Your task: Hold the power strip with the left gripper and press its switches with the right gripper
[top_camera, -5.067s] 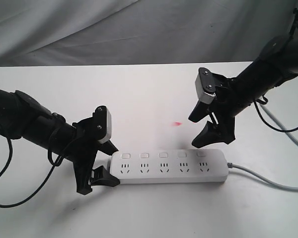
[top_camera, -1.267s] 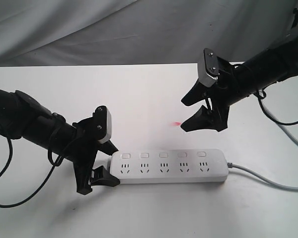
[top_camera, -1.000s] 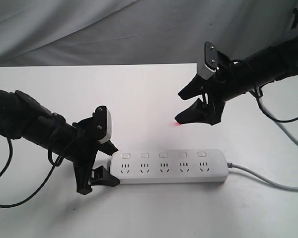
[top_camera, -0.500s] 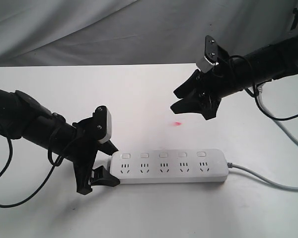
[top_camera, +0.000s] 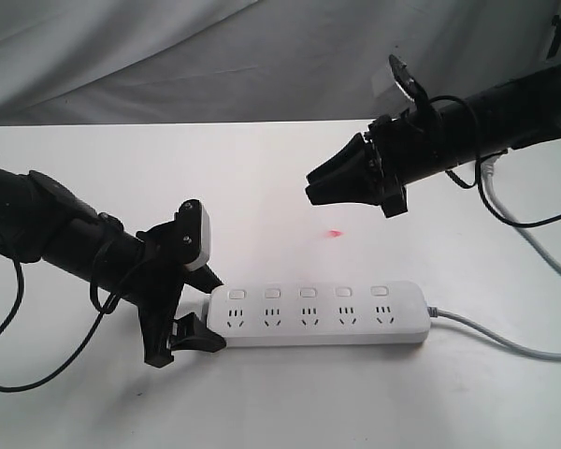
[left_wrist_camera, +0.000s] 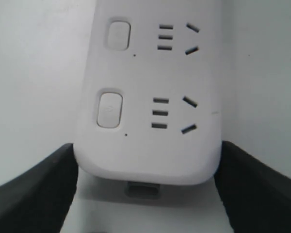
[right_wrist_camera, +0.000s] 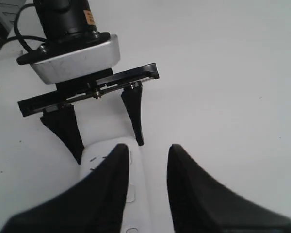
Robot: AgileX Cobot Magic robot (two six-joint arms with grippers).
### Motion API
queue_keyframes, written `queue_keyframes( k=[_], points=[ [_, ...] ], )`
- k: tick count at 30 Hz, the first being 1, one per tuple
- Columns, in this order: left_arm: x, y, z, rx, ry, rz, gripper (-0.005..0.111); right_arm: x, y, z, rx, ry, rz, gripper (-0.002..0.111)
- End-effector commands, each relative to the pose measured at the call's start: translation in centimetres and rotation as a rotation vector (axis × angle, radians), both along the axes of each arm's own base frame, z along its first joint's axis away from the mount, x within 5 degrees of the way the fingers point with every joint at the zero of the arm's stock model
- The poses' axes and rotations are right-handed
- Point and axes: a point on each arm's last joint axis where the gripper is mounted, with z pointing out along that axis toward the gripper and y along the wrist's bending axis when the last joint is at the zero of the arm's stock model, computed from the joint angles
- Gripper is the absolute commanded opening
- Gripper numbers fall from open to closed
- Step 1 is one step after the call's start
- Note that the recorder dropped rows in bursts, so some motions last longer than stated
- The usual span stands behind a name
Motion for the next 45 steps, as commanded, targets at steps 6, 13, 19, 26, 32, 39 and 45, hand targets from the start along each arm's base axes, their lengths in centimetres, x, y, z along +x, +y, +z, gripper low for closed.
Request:
queue_keyframes(
  k=[6,13,19,26,32,39,45],
  points=[
    [0.2,-0.1,0.0,0.004,-0.011,0.004,0.0,-0.1,0.7,0.7,0.071,0.04,-0.026,0.005],
    [0.2,-0.1,0.0,0.004,-0.011,0.004,0.0,-0.1,0.7,0.8,0.089,0.083,-0.051,0.0],
    [0.2,-0.1,0.0,0.004,-0.011,0.004,0.0,-0.1,0.7,0.8,0.089,0.083,-0.051,0.0],
    [0.2,-0.1,0.0,0.004,-0.011,0.004,0.0,-0.1,0.7,0.8,0.089,0.083,-0.051,0.0],
    [0.2,-0.1,0.0,0.004,-0.011,0.004,0.0,-0.1,0.7,0.8,0.089,0.083,-0.051,0.0],
    [0.2,-0.1,0.0,0.004,-0.011,0.004,0.0,-0.1,0.7,0.7,0.087,0.084,-0.05,0.0],
    [0.2,-0.1,0.0,0.004,-0.011,0.004,0.0,-0.3,0.7,1.8,0.081,0.057,-0.047,0.0]
  ],
)
